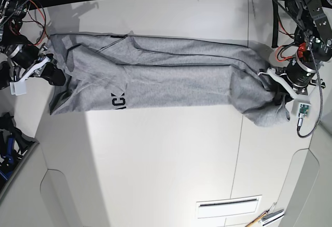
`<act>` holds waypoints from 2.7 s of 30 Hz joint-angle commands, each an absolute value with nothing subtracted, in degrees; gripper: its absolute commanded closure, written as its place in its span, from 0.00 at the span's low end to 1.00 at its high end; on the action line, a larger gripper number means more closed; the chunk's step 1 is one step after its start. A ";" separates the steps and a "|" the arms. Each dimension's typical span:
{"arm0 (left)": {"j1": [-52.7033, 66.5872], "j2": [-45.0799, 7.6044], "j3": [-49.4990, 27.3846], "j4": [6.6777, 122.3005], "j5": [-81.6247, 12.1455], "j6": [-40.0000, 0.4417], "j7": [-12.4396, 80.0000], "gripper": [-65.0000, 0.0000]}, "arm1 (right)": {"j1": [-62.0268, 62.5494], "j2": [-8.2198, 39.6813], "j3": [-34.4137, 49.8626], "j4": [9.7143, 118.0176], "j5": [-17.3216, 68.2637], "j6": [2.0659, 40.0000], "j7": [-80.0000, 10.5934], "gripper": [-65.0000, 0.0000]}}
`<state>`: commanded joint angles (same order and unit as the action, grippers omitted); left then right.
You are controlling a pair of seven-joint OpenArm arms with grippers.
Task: Fold the T-shirt properly
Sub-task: 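Fold the strip end with the left gripper toward the right gripper, then release the left gripper and fold the other end with the right gripper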
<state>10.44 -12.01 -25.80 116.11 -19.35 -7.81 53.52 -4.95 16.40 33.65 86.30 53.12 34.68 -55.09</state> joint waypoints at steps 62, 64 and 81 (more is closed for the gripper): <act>9.37 6.68 18.83 110.89 -13.69 -14.02 47.44 0.36 | -3.22 25.65 34.00 85.19 50.94 33.76 -52.51 0.30; 9.39 6.68 18.81 110.89 -12.03 -13.89 47.81 0.36 | -3.22 26.37 34.00 83.22 50.98 33.65 -52.53 0.30; 8.54 6.46 16.62 110.89 -1.93 -12.05 47.83 0.36 | -3.18 26.28 23.05 67.99 63.05 35.18 -56.16 0.30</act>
